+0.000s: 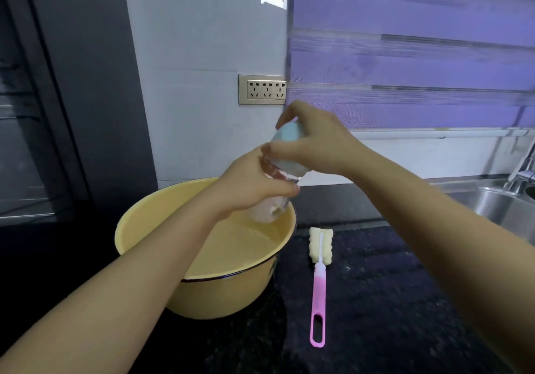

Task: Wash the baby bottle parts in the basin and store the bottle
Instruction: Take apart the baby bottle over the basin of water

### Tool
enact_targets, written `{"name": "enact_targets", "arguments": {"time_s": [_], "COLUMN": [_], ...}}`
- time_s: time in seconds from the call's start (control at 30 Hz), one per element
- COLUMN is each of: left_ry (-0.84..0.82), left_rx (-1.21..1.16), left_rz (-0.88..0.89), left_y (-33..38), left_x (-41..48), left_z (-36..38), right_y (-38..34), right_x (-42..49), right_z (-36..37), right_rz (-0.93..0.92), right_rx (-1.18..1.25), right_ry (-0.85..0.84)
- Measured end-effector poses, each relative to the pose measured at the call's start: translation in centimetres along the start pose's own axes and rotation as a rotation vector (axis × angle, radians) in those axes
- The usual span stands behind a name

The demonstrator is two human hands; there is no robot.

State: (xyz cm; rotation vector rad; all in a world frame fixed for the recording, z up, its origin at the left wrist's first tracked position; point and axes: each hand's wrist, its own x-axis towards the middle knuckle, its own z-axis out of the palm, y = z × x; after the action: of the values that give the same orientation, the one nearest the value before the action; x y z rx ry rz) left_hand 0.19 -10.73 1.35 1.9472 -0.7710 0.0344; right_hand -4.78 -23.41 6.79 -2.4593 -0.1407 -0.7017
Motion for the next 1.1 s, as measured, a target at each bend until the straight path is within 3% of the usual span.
{"name": "enact_targets", "arguments": {"time_s": [0.1,0.2,0.3,0.47,0.77,0.87,0.93,1.0,1.1], "left_ry": [-0.177,-0.364,-0.326,-0.203,-0.147,-0.174,-0.191,-0.208,-0.215], "left_rx": [-0.007,-0.202,-0.353,-0.483,-0.288,-0.202,-0.112,-0.035,0.124], "left_rz": [-0.006,-0.045,-0.102,-0.172,-0.31,-0.303,-0.277,-0.267,-0.229], "left_y": [-0.7,-2.2,-3.9,-4.6,-4.2,-4.1,-4.1,-3.6,-2.8], "left_x": [-0.3,-1.0,-1.7,-2.5,-2.8,-2.7,-2.5,-2.4,-2.0], "left_z": [-2.1,-4.9,-7.4,-9.1,-10.3,-10.3,-10.4,-10.3,-9.8], "right_y": [-0.3,0.3,1.4,1.4,2.0,1.7,0.8,-0.1,-1.5], "right_x": [0.2,1.0,2.0,1.1,0.8,1.2,1.3,1.6,1.7], "right_z": [1.4,1.0,0.4,4.9,10.1,10.1,9.7,9.3,9.1], "right_rz": [0.011,0.082,0.167,0.234,0.07,0.016,0.066,0.132,0.059], "right_rx": [0.151,0.467,0.626,0.459,-0.052,0.076,0.342,0.543,0.454], "right_ry": [-0.021,0.006,0.028,-0.253,-0.443,-0.3,-0.216,-0.253,-0.353]}}
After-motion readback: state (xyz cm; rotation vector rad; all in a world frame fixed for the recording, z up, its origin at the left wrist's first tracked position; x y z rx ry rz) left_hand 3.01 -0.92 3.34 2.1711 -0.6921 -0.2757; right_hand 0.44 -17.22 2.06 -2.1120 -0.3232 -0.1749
